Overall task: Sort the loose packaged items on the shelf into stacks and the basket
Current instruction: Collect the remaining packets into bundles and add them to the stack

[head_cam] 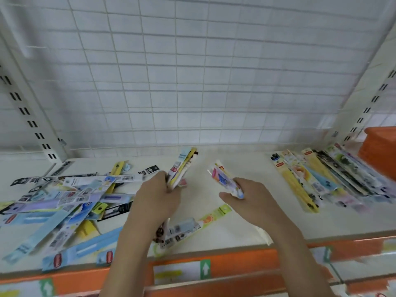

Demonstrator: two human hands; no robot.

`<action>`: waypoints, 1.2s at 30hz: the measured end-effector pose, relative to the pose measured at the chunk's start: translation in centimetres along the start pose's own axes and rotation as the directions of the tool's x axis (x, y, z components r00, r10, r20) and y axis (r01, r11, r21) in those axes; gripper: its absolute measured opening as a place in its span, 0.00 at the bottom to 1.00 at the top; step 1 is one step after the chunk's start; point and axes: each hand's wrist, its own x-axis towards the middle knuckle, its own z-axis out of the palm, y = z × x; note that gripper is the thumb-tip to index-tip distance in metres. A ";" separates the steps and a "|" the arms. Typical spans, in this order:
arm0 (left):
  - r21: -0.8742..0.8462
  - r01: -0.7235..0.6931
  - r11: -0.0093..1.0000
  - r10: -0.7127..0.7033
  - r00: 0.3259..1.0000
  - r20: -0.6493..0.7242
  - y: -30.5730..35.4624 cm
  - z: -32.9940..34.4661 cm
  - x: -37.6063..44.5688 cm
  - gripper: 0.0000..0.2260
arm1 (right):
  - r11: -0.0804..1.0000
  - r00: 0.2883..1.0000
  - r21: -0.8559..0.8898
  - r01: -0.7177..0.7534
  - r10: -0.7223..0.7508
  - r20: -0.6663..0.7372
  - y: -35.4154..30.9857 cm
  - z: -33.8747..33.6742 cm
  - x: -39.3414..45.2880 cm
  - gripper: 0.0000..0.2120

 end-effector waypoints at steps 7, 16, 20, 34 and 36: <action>-0.052 0.086 0.995 -0.093 0.987 -0.132 -1.6 -2.8 -2.7 0.10 | 0.989 0.977 0.012 0.147 -0.147 0.152 -0.5 0.9 0.1 0.15; 0.066 0.279 0.958 -0.256 0.936 -0.243 -2.9 -2.5 -5.9 0.16 | 0.961 0.881 -0.050 0.274 -0.230 0.414 -0.7 2.5 -0.3 0.15; 0.101 0.310 0.945 -0.280 0.930 -0.239 -3.1 -1.8 -6.6 0.14 | 0.933 0.915 -0.178 0.314 -0.247 0.319 -0.2 2.5 -0.1 0.13; 0.063 0.339 0.939 -0.315 0.918 -0.242 -1.5 2.5 -6.3 0.11 | 0.983 0.985 -0.059 0.173 -0.173 0.012 5.6 -2.5 1.7 0.09; 0.076 0.346 0.935 -0.320 0.917 -0.236 -1.4 3.4 -5.6 0.10 | 0.984 0.984 -0.019 0.175 -0.175 -0.014 5.8 -2.9 1.7 0.09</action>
